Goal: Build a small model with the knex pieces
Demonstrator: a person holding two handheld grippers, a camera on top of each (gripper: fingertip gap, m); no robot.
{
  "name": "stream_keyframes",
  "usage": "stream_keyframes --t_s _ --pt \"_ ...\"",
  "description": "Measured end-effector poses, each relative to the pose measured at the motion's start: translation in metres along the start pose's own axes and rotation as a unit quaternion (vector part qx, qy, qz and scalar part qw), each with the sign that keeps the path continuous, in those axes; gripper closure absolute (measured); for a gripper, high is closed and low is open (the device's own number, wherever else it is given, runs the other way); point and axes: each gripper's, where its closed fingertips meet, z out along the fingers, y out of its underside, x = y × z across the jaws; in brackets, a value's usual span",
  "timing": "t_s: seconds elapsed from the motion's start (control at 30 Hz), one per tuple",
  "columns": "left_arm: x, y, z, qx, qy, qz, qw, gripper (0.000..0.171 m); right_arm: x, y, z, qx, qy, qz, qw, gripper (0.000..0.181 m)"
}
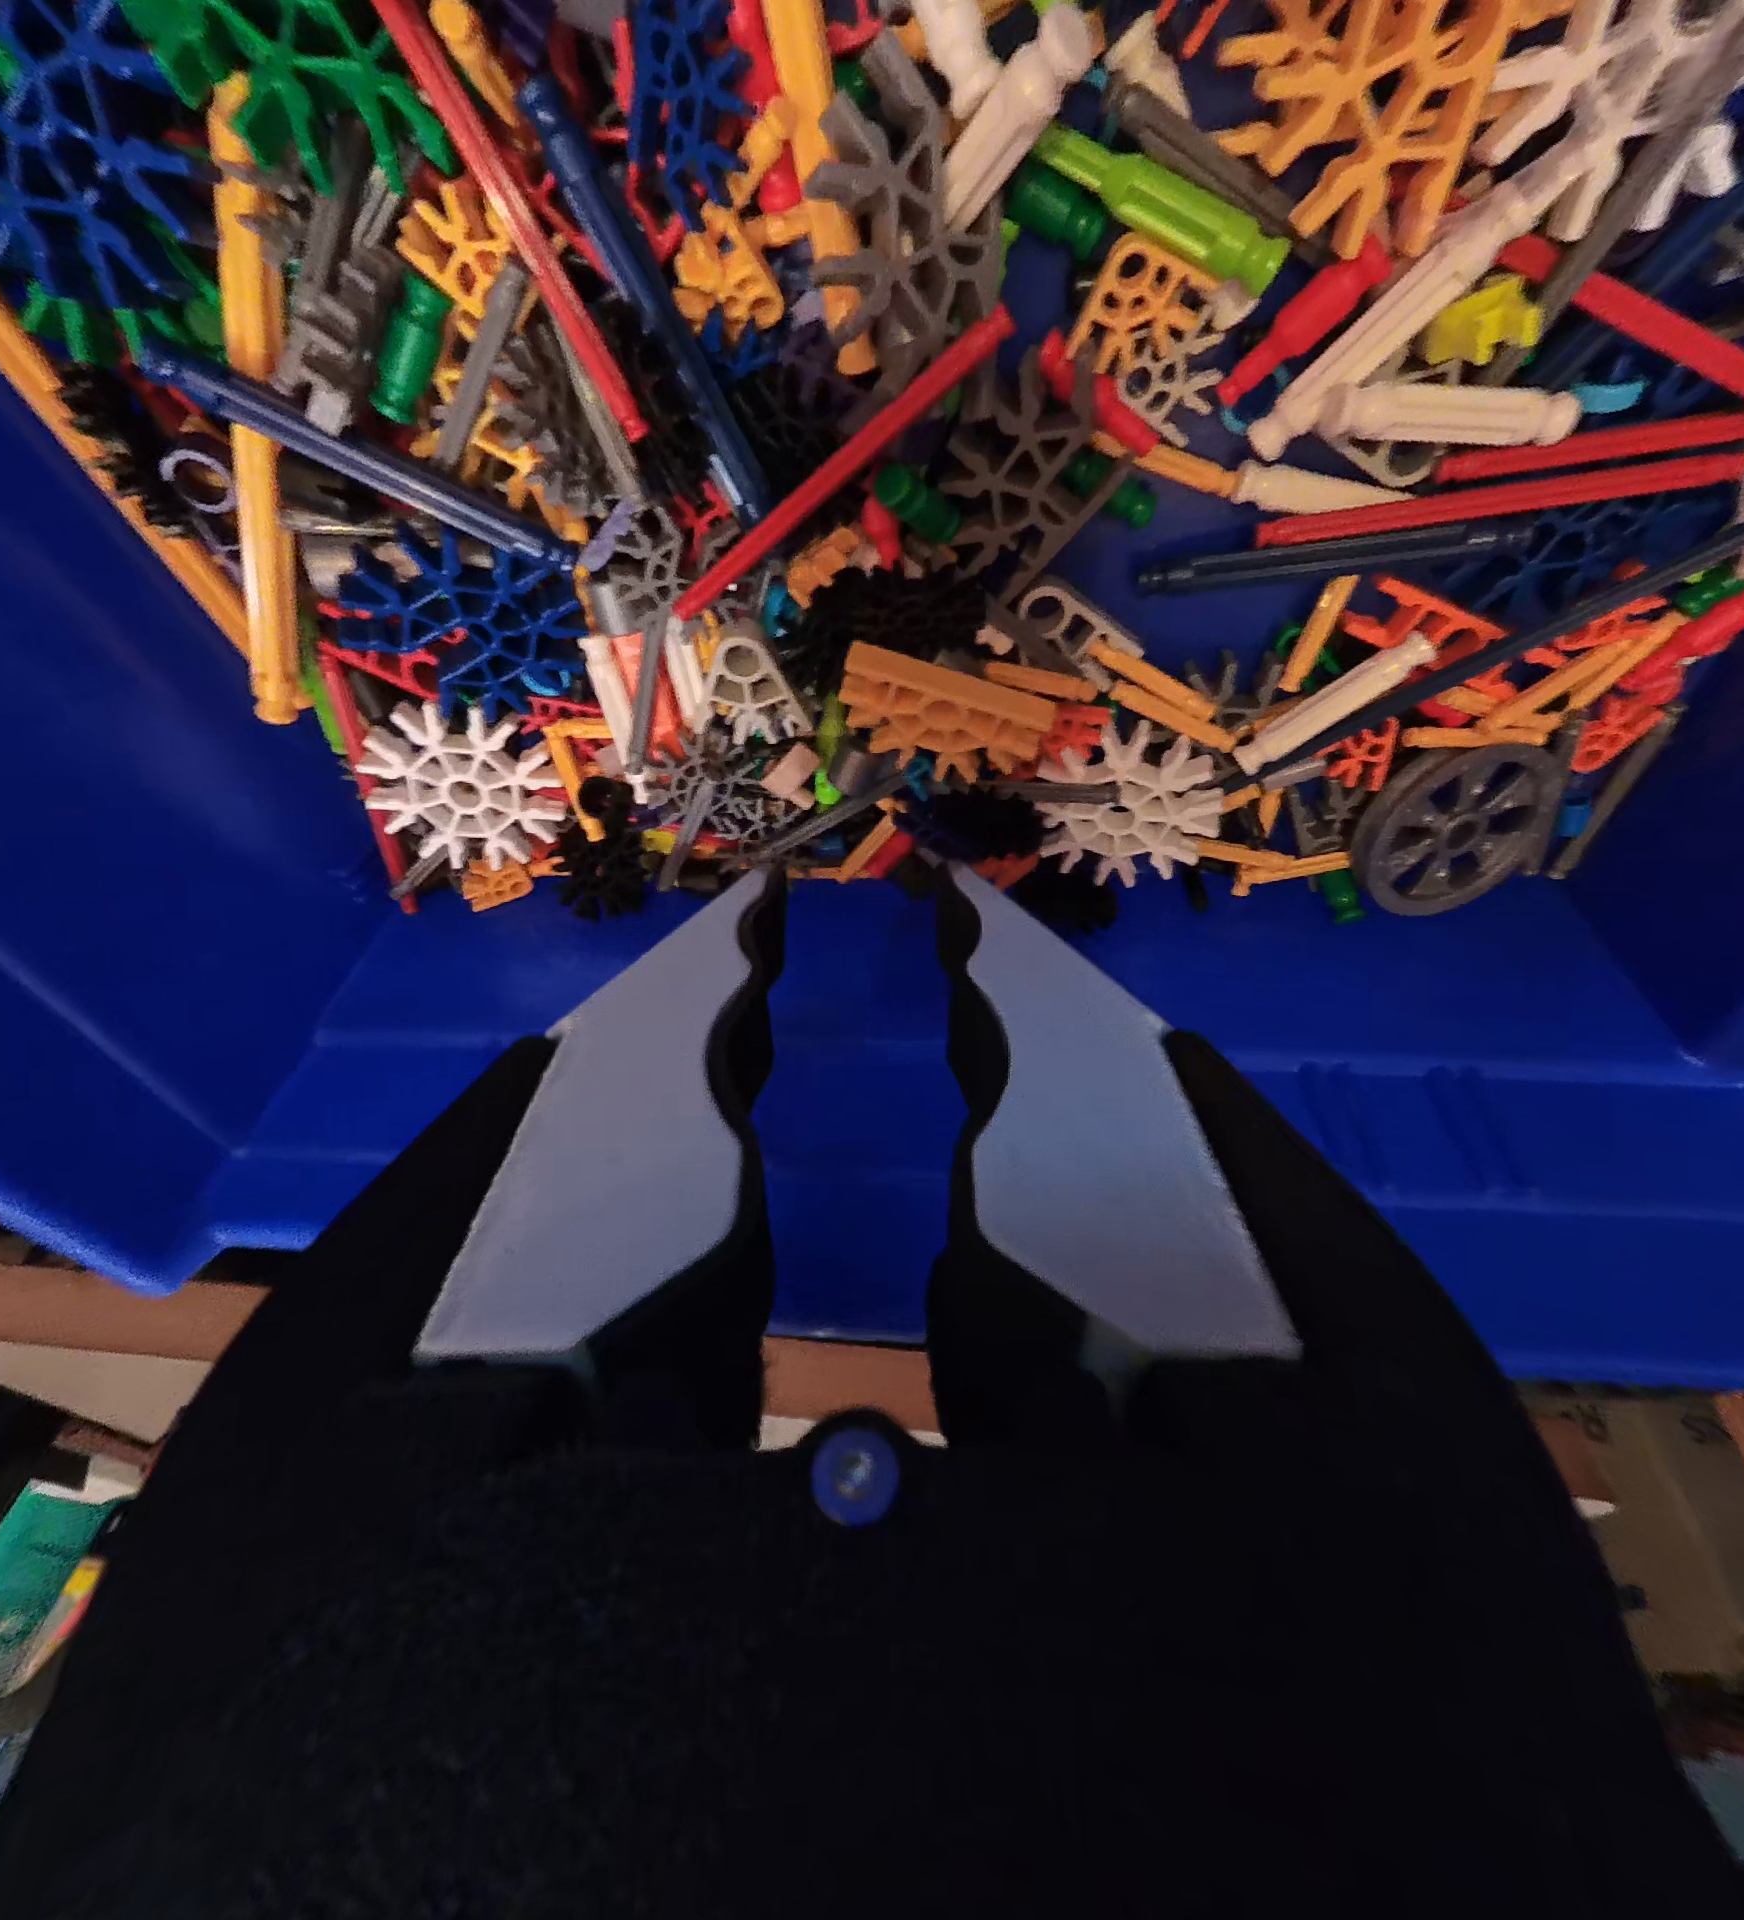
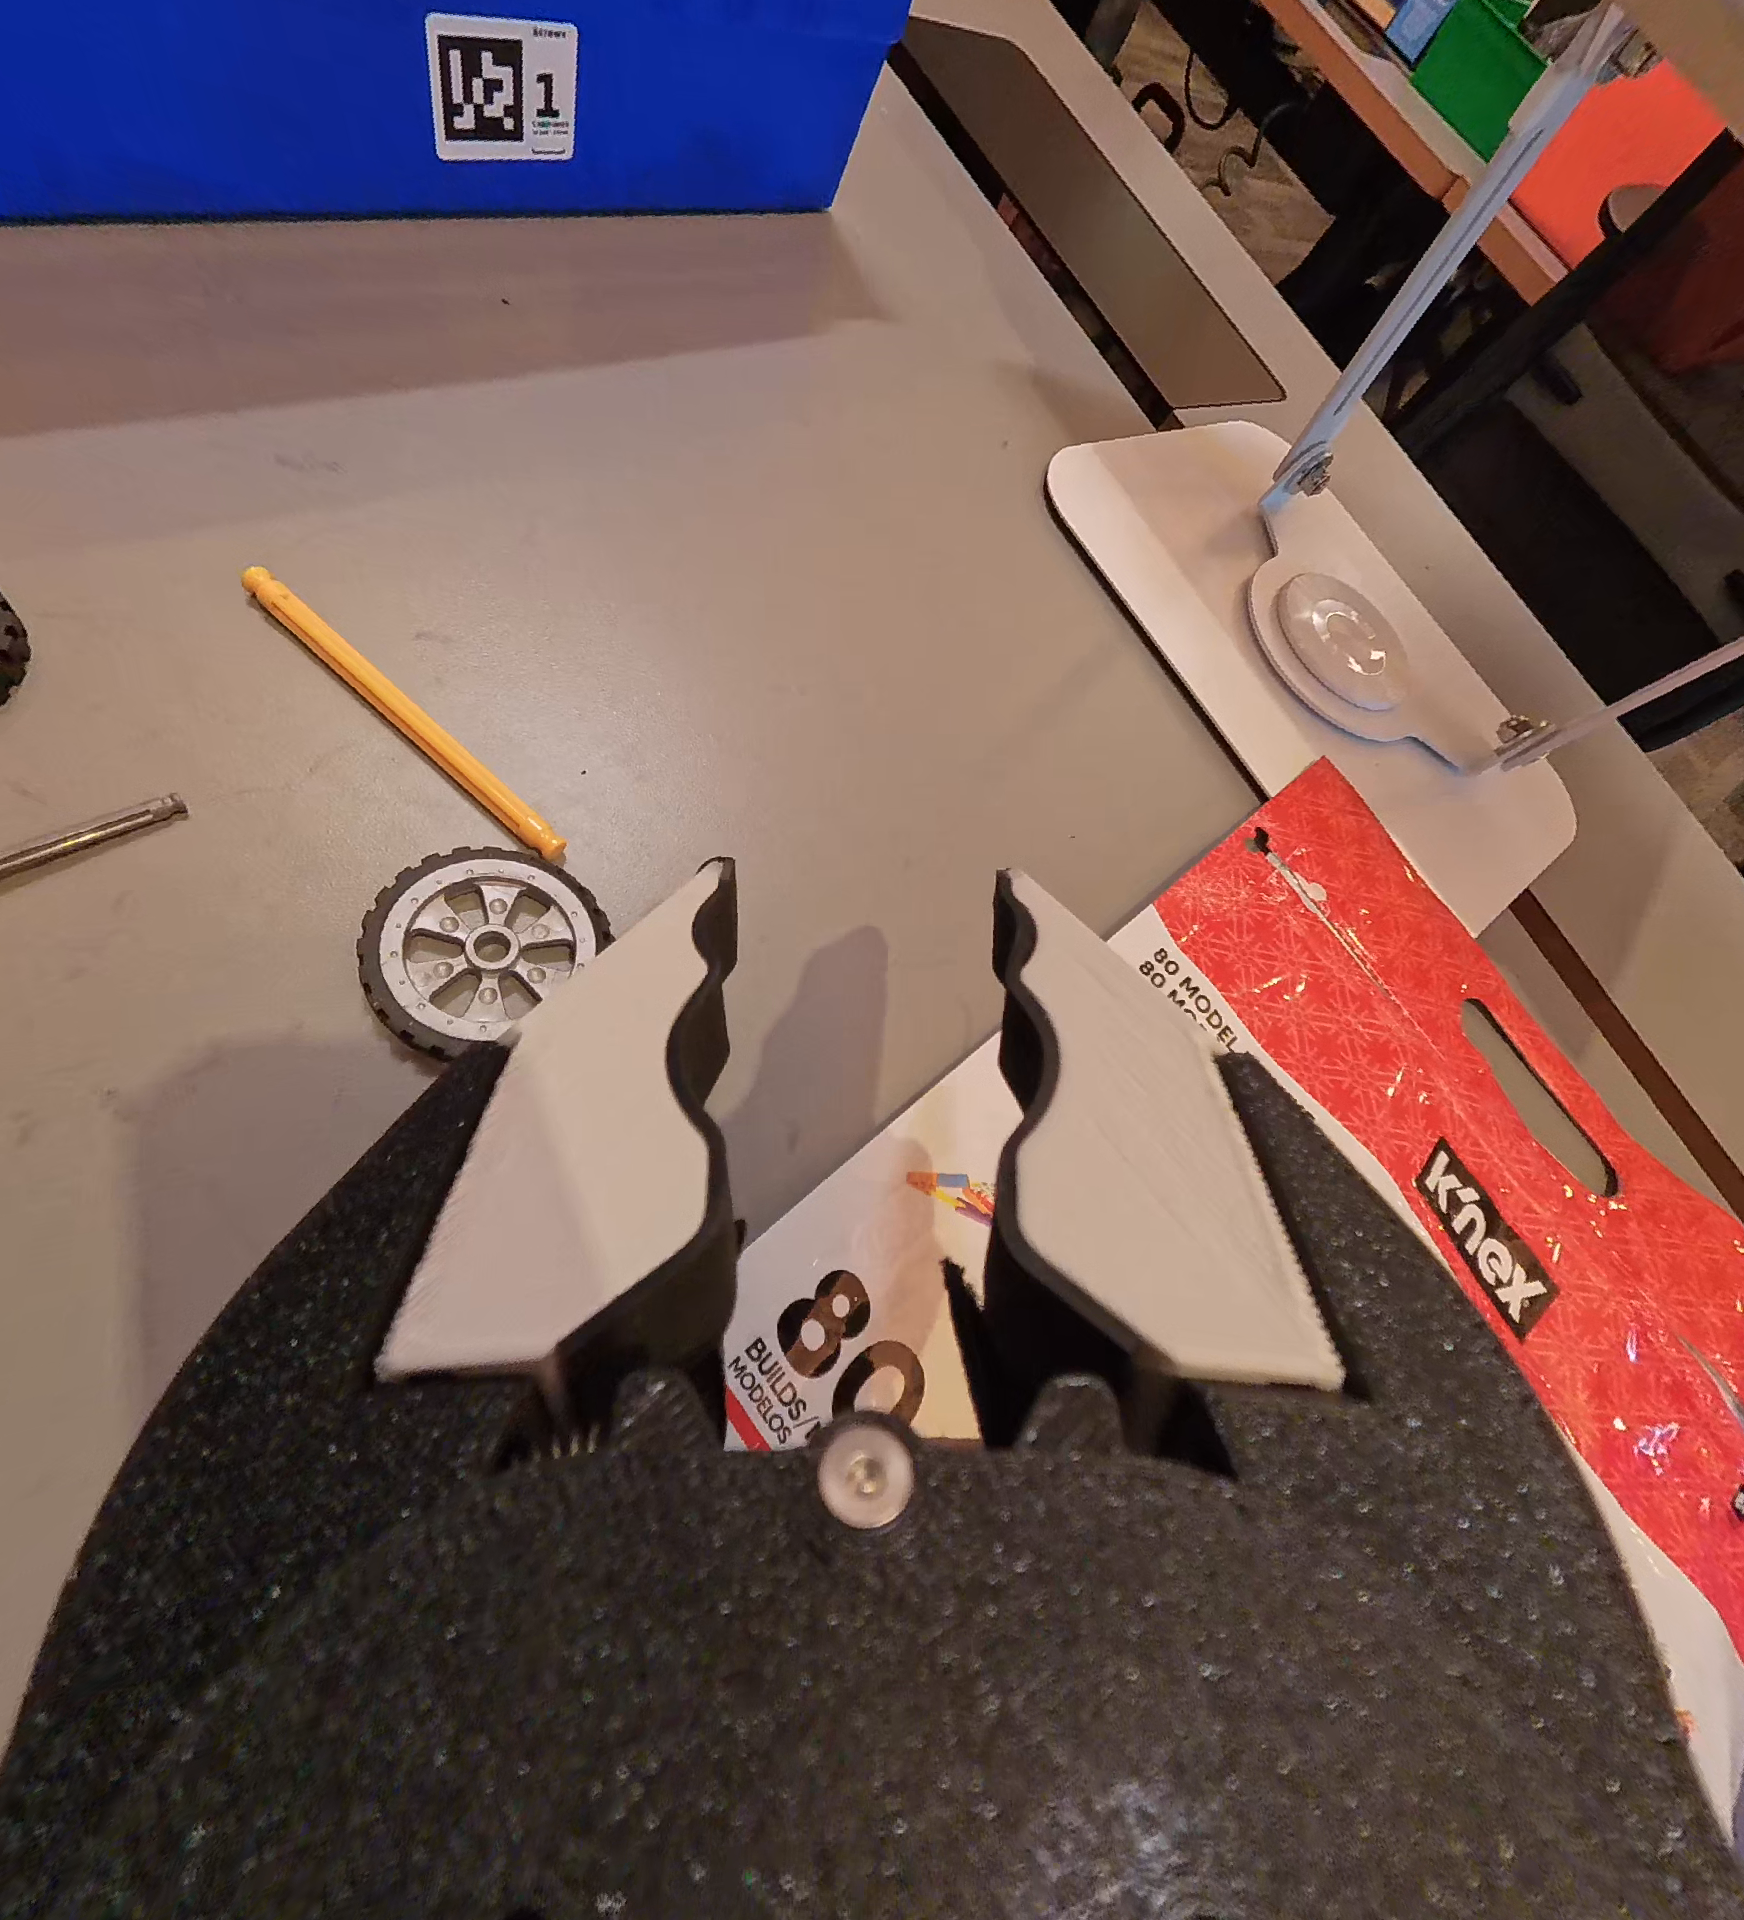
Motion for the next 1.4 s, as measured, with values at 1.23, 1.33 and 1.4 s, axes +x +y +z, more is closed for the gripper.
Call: stream_keyframes --t_s 1.23,1.33,1.4 --pt "0.043 -0.074 -0.109 0.367 0.152 0.013 0.917 0.168 0.003 -0.006 -0.004 0.009 0.006 -0.004 1.0 0.132" --pt "0.047 -0.081 -0.134 0.417 0.141 0.01 0.898 0.168 0.004 -0.011 -0.008 0.017 0.01 -0.005 1.0 0.131" --pt "0.048 -0.085 -0.142 0.412 0.102 0.002 0.905 0.168 0.005 -0.014 -0.011 0.023 0.013 -0.005 1.0 0.132"
